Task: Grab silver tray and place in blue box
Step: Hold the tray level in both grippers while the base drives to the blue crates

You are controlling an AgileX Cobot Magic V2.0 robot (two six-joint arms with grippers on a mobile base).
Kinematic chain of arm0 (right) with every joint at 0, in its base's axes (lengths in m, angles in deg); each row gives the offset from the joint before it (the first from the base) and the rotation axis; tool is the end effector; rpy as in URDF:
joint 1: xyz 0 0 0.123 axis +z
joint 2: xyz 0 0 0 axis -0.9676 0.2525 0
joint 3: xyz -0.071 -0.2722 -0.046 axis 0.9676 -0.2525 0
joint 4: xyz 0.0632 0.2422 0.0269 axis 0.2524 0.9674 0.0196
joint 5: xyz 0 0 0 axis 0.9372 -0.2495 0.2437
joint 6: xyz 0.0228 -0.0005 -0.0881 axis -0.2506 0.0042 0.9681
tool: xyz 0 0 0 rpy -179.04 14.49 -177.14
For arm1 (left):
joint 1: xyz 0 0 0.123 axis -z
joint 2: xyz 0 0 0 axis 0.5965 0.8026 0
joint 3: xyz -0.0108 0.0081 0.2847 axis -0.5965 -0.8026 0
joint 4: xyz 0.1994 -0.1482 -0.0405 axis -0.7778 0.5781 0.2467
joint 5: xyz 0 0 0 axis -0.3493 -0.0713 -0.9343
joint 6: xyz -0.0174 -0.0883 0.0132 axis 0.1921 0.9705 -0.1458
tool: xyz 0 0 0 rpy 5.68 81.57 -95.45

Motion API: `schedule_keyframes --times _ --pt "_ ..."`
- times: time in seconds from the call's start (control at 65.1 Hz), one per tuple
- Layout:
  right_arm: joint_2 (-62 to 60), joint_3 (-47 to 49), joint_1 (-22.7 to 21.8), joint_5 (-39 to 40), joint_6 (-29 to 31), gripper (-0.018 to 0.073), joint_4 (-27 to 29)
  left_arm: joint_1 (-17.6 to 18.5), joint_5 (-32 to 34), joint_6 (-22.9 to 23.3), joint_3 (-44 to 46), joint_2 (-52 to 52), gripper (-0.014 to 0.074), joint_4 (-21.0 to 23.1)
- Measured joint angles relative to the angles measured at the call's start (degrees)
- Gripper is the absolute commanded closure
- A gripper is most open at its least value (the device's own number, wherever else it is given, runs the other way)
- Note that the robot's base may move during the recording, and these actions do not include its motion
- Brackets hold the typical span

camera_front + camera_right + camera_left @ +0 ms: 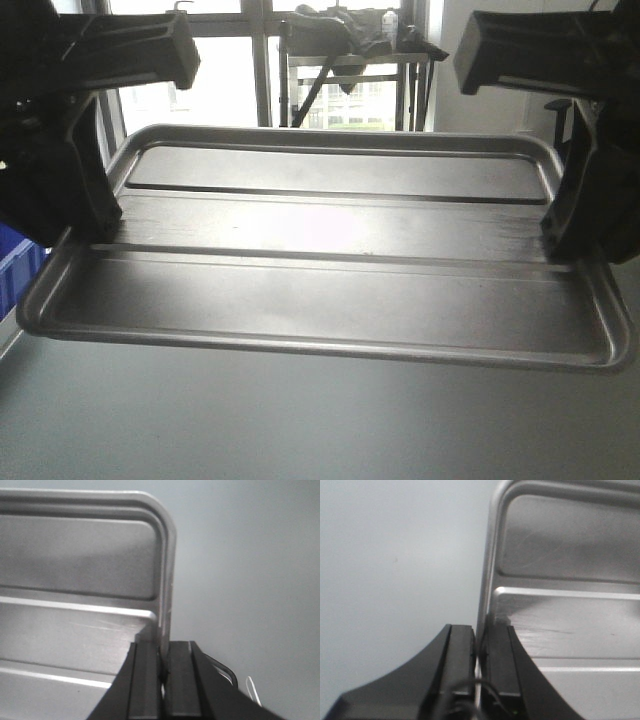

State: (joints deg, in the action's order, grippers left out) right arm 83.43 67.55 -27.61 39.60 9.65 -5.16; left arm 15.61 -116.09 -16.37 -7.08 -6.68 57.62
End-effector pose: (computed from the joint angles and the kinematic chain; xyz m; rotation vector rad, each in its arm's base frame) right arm 0.1595 0.1424 0.2772 0.1344 2.6113 0.2910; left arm 0.1650 -0.1806 0.2838 0.1597 2.6281 -0.2919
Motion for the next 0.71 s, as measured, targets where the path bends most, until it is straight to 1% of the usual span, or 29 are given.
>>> schedule_keyframes --times 0.706 --pt "0.00 0.00 0.00 0.00 0.00 0.0489 0.00 0.00 0.00 0.00 0.00 0.00 0.0604 0.00"
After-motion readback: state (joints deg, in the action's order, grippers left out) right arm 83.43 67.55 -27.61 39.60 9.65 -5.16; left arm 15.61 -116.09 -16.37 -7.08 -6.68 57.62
